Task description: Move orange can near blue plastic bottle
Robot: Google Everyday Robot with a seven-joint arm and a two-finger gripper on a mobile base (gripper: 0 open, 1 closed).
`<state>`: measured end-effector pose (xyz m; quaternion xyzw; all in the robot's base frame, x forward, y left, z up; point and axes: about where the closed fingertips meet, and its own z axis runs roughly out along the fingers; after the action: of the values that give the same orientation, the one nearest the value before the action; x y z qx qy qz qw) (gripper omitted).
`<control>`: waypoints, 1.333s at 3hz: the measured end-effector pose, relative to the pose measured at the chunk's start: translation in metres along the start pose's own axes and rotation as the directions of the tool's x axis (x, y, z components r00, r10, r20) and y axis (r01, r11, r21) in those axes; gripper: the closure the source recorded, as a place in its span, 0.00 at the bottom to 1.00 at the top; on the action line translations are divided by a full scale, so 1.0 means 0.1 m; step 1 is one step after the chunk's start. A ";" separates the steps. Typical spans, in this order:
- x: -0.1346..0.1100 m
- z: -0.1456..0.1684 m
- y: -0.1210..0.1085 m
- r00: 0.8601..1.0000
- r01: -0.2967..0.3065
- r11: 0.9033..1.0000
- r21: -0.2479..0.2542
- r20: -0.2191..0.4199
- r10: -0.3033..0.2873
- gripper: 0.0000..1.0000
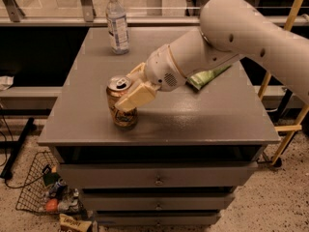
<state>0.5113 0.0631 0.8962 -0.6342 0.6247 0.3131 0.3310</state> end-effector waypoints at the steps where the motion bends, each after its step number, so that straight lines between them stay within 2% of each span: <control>1: -0.01 0.01 0.01 1.000 0.002 1.000 -0.002 0.000 -0.002 1.00; 2: -0.04 0.01 -0.09 1.000 0.023 1.000 0.021 0.018 -0.023 1.00; 3: -0.20 -0.15 -0.43 0.997 0.060 0.993 0.107 0.033 -0.063 1.00; 4: -0.52 -0.50 -0.83 0.995 0.092 0.954 0.287 -0.002 -0.095 1.00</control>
Offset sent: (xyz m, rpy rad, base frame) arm 0.0242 0.0000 0.0059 0.0446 -0.0718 -0.0206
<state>0.5923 0.0529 0.9698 -0.6066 0.6307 0.2071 0.4374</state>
